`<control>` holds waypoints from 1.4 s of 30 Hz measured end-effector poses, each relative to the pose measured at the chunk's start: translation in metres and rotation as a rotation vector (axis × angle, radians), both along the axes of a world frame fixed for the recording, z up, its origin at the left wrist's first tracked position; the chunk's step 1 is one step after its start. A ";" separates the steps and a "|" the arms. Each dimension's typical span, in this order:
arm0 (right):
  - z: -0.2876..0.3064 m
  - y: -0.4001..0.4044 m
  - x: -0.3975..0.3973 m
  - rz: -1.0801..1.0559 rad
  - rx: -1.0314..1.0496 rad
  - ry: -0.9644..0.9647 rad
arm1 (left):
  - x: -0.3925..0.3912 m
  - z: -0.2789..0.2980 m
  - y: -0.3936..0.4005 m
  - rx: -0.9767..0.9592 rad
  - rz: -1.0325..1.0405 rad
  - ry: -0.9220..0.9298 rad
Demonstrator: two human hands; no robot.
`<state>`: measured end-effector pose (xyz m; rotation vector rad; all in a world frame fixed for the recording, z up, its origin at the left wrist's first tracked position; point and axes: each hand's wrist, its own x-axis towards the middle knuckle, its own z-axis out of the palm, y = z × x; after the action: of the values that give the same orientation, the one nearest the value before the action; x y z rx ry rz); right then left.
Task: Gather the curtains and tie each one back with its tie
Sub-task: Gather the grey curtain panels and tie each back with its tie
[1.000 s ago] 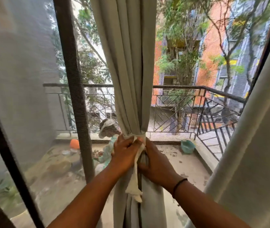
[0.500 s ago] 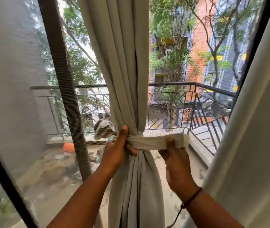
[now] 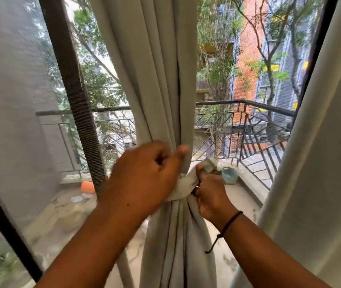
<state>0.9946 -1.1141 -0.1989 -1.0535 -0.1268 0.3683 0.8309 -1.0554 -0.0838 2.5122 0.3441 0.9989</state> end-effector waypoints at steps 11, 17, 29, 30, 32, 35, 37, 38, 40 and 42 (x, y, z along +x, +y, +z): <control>0.008 -0.016 -0.032 0.037 -0.022 -0.162 | 0.080 -0.047 -0.016 0.644 0.458 0.692; 0.001 -0.027 -0.025 -0.006 -0.010 -0.274 | 0.081 -0.029 -0.019 0.476 0.551 0.603; -0.009 -0.030 -0.044 0.191 -0.211 -0.734 | 0.073 -0.036 -0.009 0.478 0.913 1.115; -0.009 -0.029 -0.048 0.228 -0.188 -0.721 | 0.072 -0.040 -0.010 0.477 0.946 1.151; -0.008 -0.029 -0.052 0.283 -0.152 -0.691 | 0.068 -0.043 -0.013 0.486 0.974 1.180; -0.006 -0.028 -0.045 0.279 -0.111 -0.591 | 0.067 -0.038 -0.013 0.591 0.915 1.162; -0.005 -0.031 -0.039 0.301 -0.074 -0.469 | 0.065 -0.033 -0.015 0.677 0.817 1.140; -0.005 -0.033 -0.037 0.333 -0.033 -0.395 | 0.064 -0.029 -0.016 0.696 0.766 1.117; -0.005 -0.037 -0.034 0.409 0.055 -0.270 | 0.061 -0.024 -0.016 0.677 0.676 1.066; -0.006 -0.039 -0.032 0.467 0.092 -0.221 | 0.057 -0.019 -0.013 0.659 0.621 1.024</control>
<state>0.9626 -1.1534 -0.2050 -0.9653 -0.5886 0.6600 0.8883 -1.0688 -0.1030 3.4508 1.3210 -0.1984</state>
